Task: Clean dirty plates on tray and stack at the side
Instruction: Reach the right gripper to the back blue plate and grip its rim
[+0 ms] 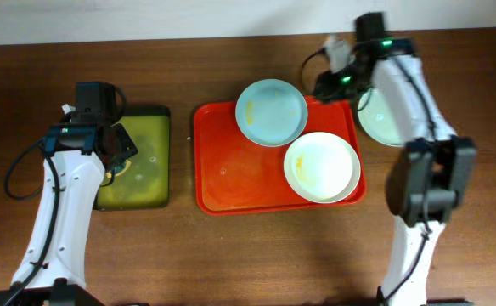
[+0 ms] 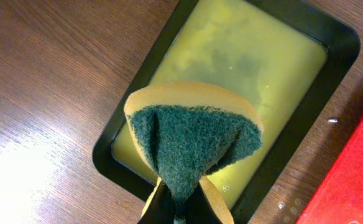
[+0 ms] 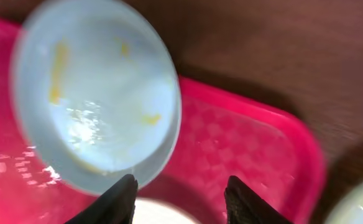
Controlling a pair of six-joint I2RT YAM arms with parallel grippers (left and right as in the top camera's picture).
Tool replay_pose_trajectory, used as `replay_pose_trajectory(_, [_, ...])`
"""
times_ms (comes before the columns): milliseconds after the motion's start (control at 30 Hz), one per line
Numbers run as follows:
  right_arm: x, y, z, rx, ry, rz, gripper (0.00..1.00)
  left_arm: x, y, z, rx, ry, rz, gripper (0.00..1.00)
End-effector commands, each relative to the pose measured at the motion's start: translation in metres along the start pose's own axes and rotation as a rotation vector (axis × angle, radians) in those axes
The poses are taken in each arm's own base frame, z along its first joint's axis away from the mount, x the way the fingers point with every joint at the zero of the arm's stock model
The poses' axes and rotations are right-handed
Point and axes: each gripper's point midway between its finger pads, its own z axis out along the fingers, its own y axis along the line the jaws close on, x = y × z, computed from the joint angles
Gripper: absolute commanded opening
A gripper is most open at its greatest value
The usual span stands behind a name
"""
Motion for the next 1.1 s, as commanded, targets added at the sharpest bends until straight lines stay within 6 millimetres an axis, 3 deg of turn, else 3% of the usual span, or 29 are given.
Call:
replay_pose_trajectory(0, [0.010,-0.002,0.034,0.068,0.068,-0.043,0.52,0.000,0.004,0.000,-0.016,-0.008,-0.011,0.00])
replay_pose_trajectory(100, [0.016,0.014,0.061,0.038,0.106,-0.069,0.54,0.000,0.004,0.000,-0.016,-0.008,-0.011,0.00])
replay_pose_trajectory(200, [0.021,0.021,0.075,0.029,0.129,-0.084,0.54,0.000,0.004,0.000,-0.016,-0.008,-0.011,0.00])
replay_pose_trajectory(400, [0.018,0.021,0.091,0.035,0.114,-0.003,0.36,0.000,0.004,0.000,-0.016,-0.007,-0.011,0.00])
replay_pose_trajectory(533, [0.016,0.022,0.094,0.034,0.101,0.078,0.17,0.000,0.004,0.000,-0.016,-0.008,-0.011,0.00])
replay_pose_trajectory(700, [0.017,0.050,0.093,-0.111,0.108,0.088,0.04,0.002,-0.001,0.000,0.011,0.004,-0.011,0.00])
replay_pose_trajectory(800, [0.023,0.065,0.094,-0.148,0.138,0.073,0.04,0.008,-0.018,0.001,0.105,0.045,0.001,0.00])
replay_pose_trajectory(900, [0.040,0.088,0.095,-0.187,0.206,-0.039,0.04,0.015,-0.049,-0.004,0.279,0.088,0.085,0.00])
replay_pose_trajectory(1067, [0.060,0.112,0.095,-0.205,0.292,-0.057,0.04,0.022,-0.086,-0.012,0.393,0.087,0.141,0.00])
